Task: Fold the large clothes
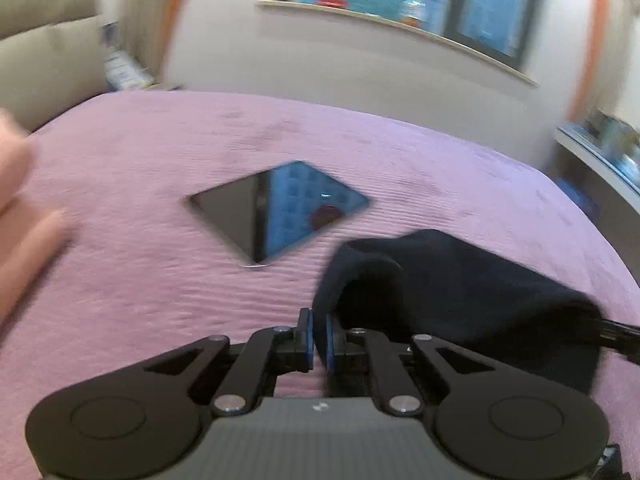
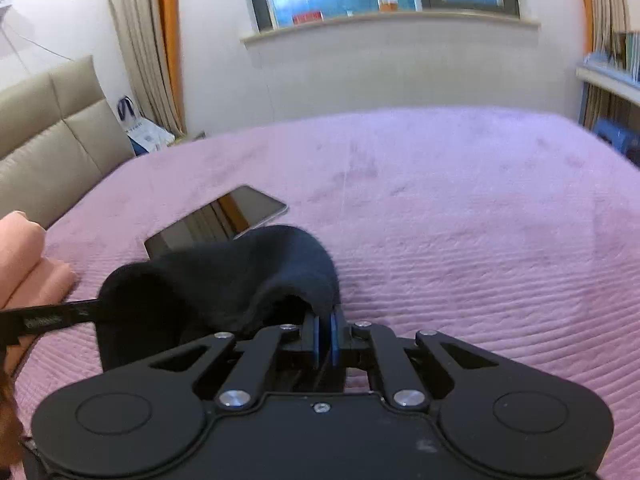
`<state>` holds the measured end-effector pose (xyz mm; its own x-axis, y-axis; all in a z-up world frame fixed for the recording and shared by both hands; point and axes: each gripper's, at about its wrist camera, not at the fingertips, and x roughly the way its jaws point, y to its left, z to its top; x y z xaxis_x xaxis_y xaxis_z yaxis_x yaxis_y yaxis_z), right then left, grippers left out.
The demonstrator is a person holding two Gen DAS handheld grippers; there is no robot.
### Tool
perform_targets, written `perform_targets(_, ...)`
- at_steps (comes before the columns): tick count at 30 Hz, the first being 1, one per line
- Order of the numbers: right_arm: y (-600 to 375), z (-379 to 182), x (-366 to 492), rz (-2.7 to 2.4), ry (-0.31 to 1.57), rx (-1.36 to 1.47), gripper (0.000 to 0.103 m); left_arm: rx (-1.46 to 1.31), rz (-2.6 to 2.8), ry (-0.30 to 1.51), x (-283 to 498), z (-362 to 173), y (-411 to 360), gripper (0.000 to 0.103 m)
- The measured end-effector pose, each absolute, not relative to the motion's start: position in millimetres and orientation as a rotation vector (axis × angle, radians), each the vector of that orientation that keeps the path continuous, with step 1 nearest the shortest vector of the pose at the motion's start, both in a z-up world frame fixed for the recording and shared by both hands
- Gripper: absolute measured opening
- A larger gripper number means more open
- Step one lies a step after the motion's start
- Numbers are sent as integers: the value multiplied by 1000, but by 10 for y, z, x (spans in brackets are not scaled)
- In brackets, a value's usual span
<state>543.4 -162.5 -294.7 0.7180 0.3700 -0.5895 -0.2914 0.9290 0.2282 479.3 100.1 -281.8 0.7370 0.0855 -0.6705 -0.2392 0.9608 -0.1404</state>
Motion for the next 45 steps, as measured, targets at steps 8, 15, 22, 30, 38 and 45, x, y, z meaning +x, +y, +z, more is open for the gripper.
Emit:
perform_targets(8, -1954, -3851, 5669, 252, 1010, 140, 14, -283, 410, 948, 4659, -3531, 1815, 2)
perform_targets(15, -2072, -3262, 5469, 290, 762, 176, 79, -339, 41, 732, 4570, -2948, 1461, 55)
perform_targets(22, -1797, -3383, 5735, 252, 876, 68, 77, -282, -37, 904, 5130, -3254, 1028, 68)
perform_targets(30, -1893, -3799, 5853, 268, 1025, 264, 9, -236, 55, 834, 5080, -3145, 1025, 6)
perform_targets(38, -1963, -3446, 5613, 291, 807, 270, 7, -383, 34, 904, 4631, -3458, 1715, 13)
perform_targets(45, -1971, -3825, 5626, 256, 972, 195, 32, -284, -40, 939, 4594, -3590, 1857, 47)
